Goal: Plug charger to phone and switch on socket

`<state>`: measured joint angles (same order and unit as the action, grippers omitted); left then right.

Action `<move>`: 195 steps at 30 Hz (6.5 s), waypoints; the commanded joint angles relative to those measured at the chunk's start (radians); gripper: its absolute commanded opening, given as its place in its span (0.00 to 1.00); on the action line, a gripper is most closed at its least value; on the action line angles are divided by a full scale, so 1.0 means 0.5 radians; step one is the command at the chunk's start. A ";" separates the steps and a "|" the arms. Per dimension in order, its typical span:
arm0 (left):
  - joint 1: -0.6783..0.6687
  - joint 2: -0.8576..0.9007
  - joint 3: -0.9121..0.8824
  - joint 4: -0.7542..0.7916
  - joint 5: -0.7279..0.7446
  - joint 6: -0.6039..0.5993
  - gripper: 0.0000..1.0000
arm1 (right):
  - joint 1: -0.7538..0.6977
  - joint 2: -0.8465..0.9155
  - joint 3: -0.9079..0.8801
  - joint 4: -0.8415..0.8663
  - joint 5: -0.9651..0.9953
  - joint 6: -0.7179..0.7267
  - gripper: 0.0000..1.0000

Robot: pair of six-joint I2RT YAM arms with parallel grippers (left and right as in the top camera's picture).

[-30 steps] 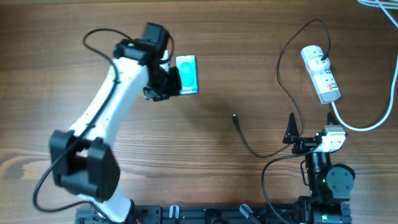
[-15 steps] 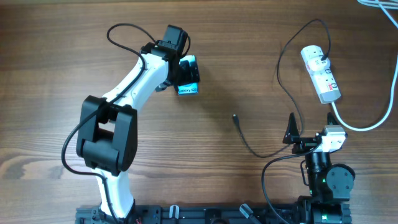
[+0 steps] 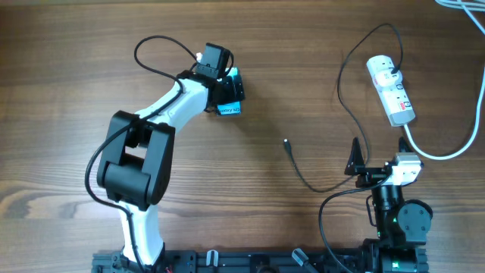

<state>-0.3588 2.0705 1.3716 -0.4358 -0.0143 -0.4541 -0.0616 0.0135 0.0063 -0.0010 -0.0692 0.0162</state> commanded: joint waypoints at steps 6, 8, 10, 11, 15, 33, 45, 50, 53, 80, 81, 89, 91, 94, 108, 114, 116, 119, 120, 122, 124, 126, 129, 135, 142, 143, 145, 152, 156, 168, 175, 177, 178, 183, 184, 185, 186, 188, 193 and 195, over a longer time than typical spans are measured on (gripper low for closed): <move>-0.082 0.121 -0.028 0.050 0.002 0.236 1.00 | -0.006 -0.018 -0.002 0.005 0.028 -0.026 1.00; -0.117 0.121 -0.028 0.052 0.002 0.236 0.89 | -0.006 -0.018 -0.002 0.005 0.028 -0.026 1.00; -0.129 0.121 -0.028 0.046 -0.006 0.235 0.88 | -0.007 -0.018 -0.002 0.006 0.028 -0.026 1.00; -0.130 0.121 -0.028 0.036 -0.005 0.234 0.86 | -0.006 -0.018 -0.002 0.005 0.028 -0.026 1.00; -0.130 0.121 -0.028 -0.048 -0.005 0.218 0.85 | -0.007 -0.018 -0.002 0.005 0.028 -0.026 1.00; -0.134 0.124 -0.028 -0.234 -0.117 0.037 0.69 | -0.006 -0.018 -0.002 0.005 0.028 -0.027 1.00; -0.161 0.124 -0.028 -0.528 -0.128 0.039 0.63 | -0.007 -0.018 -0.002 0.005 0.028 -0.026 1.00; -0.211 0.124 -0.028 -1.005 0.053 0.038 0.64 | -0.006 -0.018 -0.002 0.005 0.028 -0.027 1.00; -0.218 0.124 -0.028 -1.276 0.125 0.039 0.70 | -0.006 -0.018 -0.002 0.005 0.028 -0.027 1.00; -0.068 0.124 -0.028 -1.043 0.171 0.217 0.99 | -0.007 -0.018 -0.002 0.006 0.028 -0.026 1.00; -0.073 0.124 -0.028 -1.042 0.170 0.220 0.99 | -0.007 -0.018 -0.002 0.005 0.028 -0.026 1.00; -0.077 0.124 -0.028 -1.042 0.171 0.220 0.82 | -0.006 -0.018 -0.002 0.005 0.028 -0.026 1.00; -0.076 0.124 -0.028 -0.996 0.171 0.220 0.82 | -0.007 -0.018 -0.002 0.005 0.028 -0.026 1.00; -0.077 0.124 -0.028 -0.991 0.179 0.220 0.81 | -0.006 -0.018 -0.002 0.005 0.028 -0.026 1.00; -0.076 0.124 -0.028 -1.006 0.246 0.211 0.74 | -0.007 -0.018 -0.002 0.005 0.028 -0.026 1.00; -0.071 0.123 -0.027 -0.807 0.356 0.211 0.67 | -0.007 -0.018 -0.002 0.005 0.028 -0.026 1.00; -0.067 0.122 -0.014 -0.787 0.417 0.213 0.68 | -0.007 -0.018 -0.002 0.005 0.028 -0.026 1.00; -0.014 0.085 0.035 -0.806 0.433 0.214 0.68 | -0.007 -0.018 -0.002 0.005 0.028 -0.027 1.00; 0.017 0.063 0.048 -0.809 0.463 0.217 0.68 | -0.007 -0.018 -0.002 0.005 0.028 -0.026 1.00; 0.095 0.021 0.050 -0.794 0.555 0.221 0.68 | -0.006 -0.018 -0.002 0.007 0.028 -0.027 1.00; 0.198 0.018 0.049 -0.797 0.855 0.376 0.67 | -0.006 -0.018 -0.002 0.013 -0.023 -0.024 1.00; 0.270 0.018 0.047 -0.810 1.076 0.472 0.67 | -0.006 -0.018 -0.002 0.023 -0.208 0.150 1.00; 0.333 0.018 0.047 -0.819 1.189 0.591 0.68 | -0.007 0.008 0.014 0.066 -0.555 0.517 1.00; 0.369 0.018 0.047 -0.819 1.375 0.678 0.69 | -0.007 0.752 0.979 -0.465 -0.652 0.500 1.00; 0.369 0.018 0.043 -0.816 1.372 0.677 0.65 | -0.006 2.238 2.323 -1.637 -1.013 0.394 1.00; 0.369 0.018 0.043 -0.816 1.357 0.676 0.65 | 0.008 2.402 2.321 -1.632 -1.243 0.356 0.99; 0.369 0.018 0.043 -0.816 1.344 0.676 0.65 | 0.136 2.663 2.313 -1.635 -1.333 0.256 0.91; 0.369 0.018 0.043 -0.818 1.344 0.676 0.66 | 0.949 3.664 2.313 -0.934 -1.179 0.459 0.87; 0.369 0.018 0.043 -0.818 1.344 0.676 0.67 | 1.215 4.032 2.313 -0.510 -1.334 0.468 0.87; 0.369 0.018 0.043 -0.827 1.344 0.677 0.67 | 1.154 4.087 2.314 -0.239 -1.096 0.763 0.69; 0.369 0.018 0.043 -0.826 1.344 0.677 0.68 | 1.177 4.087 2.313 -0.233 -1.379 0.777 0.53; 0.369 0.018 0.043 -0.826 1.344 0.677 0.68 | 1.191 4.087 2.313 -0.210 -1.437 0.838 0.51; 0.369 0.018 0.043 -0.826 1.344 0.677 0.68 | 1.191 4.087 2.313 -0.208 -1.434 0.845 0.48; 0.369 0.018 0.043 -0.826 1.344 0.677 0.71 | 1.191 4.087 2.313 -0.182 -1.434 0.864 0.15; 0.369 0.018 0.043 -0.826 1.344 0.677 0.73 | 1.191 4.087 2.313 -0.182 -1.434 0.865 0.11; 0.369 0.018 0.043 -0.826 1.344 0.677 0.75 | 1.191 4.087 2.313 -0.179 -1.434 0.865 0.06; 0.369 0.018 0.043 -0.826 1.344 0.677 0.78 | 1.190 4.087 2.313 -0.179 -1.434 0.867 0.04; 0.369 0.018 0.043 -0.826 1.344 0.678 0.81 | 1.178 4.087 2.314 -0.178 -1.435 0.912 0.04; 0.470 0.006 0.044 -0.800 1.763 0.718 0.78 | 1.018 4.087 2.314 0.027 -2.016 1.025 0.04; 0.573 0.006 0.044 -0.777 2.209 0.861 0.75 | 0.997 4.087 2.314 0.185 -2.162 1.141 0.04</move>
<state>-0.1265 2.0720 1.3979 -0.8272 0.8280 -0.1123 0.4530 2.0521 1.1519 0.0238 -0.9874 0.5224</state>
